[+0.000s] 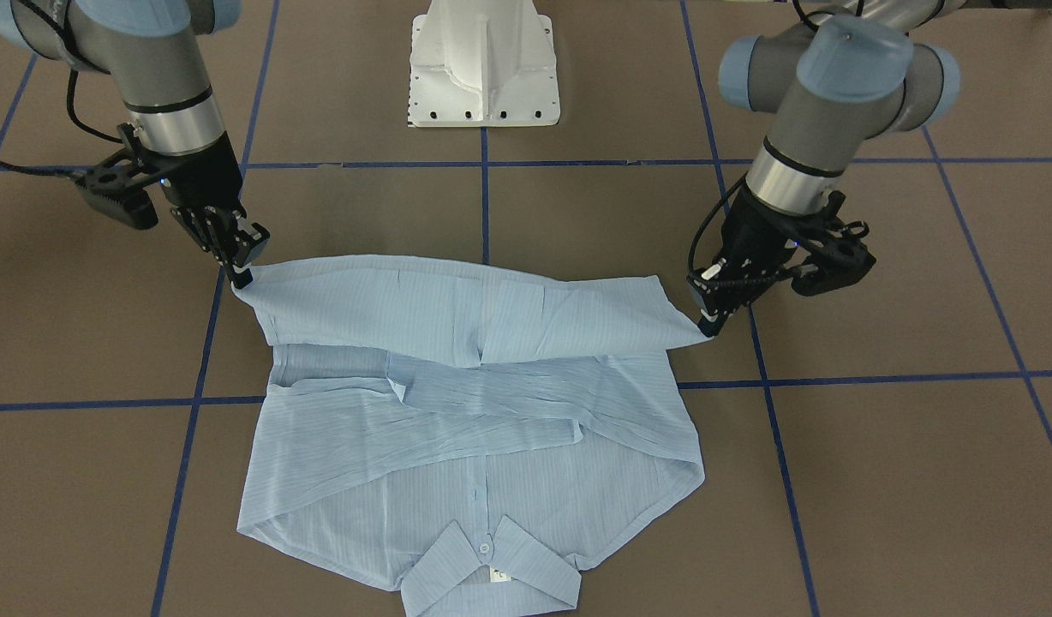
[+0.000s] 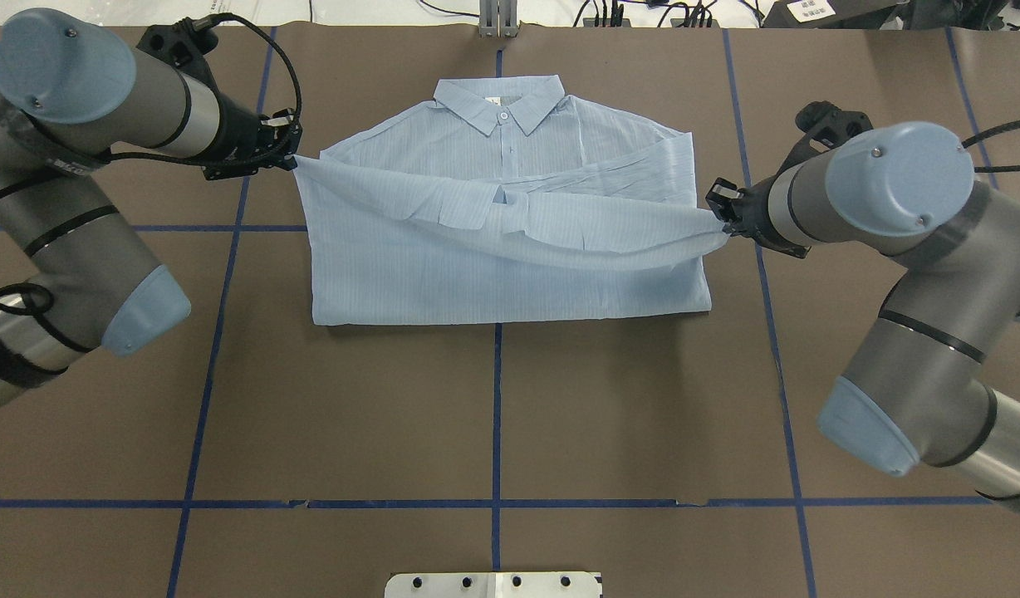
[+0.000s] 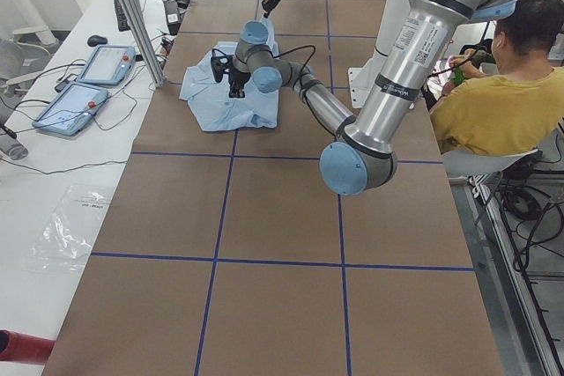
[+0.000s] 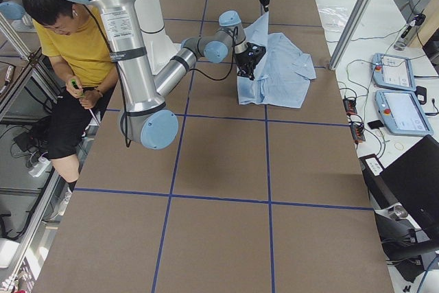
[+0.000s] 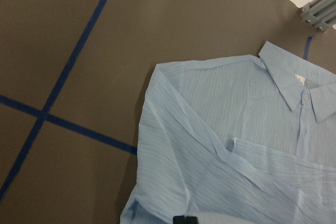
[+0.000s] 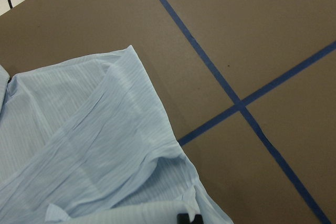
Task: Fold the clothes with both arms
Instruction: 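Lift the hem with both grippers and fold it up onto the collar, then lay the hem down near the collar and open both grippers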
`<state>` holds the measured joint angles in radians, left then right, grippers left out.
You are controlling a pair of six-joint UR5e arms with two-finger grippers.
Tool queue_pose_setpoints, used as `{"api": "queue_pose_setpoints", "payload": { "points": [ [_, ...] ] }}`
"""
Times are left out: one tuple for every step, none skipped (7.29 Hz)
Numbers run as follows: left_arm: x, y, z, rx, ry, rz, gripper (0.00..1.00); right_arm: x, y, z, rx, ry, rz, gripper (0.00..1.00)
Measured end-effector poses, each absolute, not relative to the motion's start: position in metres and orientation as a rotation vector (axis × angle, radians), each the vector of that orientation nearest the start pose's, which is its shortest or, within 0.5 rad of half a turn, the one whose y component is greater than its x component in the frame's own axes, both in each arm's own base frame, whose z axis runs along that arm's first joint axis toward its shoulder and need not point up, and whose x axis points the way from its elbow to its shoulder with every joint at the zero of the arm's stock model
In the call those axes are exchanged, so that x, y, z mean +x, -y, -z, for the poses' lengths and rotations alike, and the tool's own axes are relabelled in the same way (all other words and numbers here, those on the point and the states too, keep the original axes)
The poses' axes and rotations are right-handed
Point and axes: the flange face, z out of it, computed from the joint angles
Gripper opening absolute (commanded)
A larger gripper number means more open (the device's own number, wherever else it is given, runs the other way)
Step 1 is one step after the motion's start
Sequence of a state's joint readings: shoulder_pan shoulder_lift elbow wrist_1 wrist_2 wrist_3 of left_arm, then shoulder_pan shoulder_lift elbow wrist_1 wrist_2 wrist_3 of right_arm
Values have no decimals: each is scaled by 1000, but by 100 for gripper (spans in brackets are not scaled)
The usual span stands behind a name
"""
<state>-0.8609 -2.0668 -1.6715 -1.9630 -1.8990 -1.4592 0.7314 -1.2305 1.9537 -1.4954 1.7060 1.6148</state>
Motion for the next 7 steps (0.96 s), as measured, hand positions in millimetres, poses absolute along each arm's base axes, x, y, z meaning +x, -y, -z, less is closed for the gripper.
{"api": "queue_pose_setpoints", "payload": {
  "points": [
    [366, 595, -300, 205, -1023, 531, 0, -359, 504, -304, 160, 781, -670, 0],
    [382, 619, -311, 212, -1028, 536, 0, -371, 534, -310, 167, 762, -668, 0],
    [397, 640, -320, 224, -1029, 542, 0, -383, 566, -322, 175, 758, -670, 0],
    [409, 659, -327, 247, -1025, 554, 0, -394, 592, -337, 178, 753, -673, 0],
    [421, 677, -330, 269, -1019, 566, 0, -407, 614, -349, 175, 732, -672, 0],
    [429, 687, -336, 283, -1019, 570, 0, -420, 632, -360, 170, 712, -670, 0],
    [433, 692, -344, 293, -1016, 571, 0, -433, 647, -372, 169, 706, -669, 0]
  ]
}}
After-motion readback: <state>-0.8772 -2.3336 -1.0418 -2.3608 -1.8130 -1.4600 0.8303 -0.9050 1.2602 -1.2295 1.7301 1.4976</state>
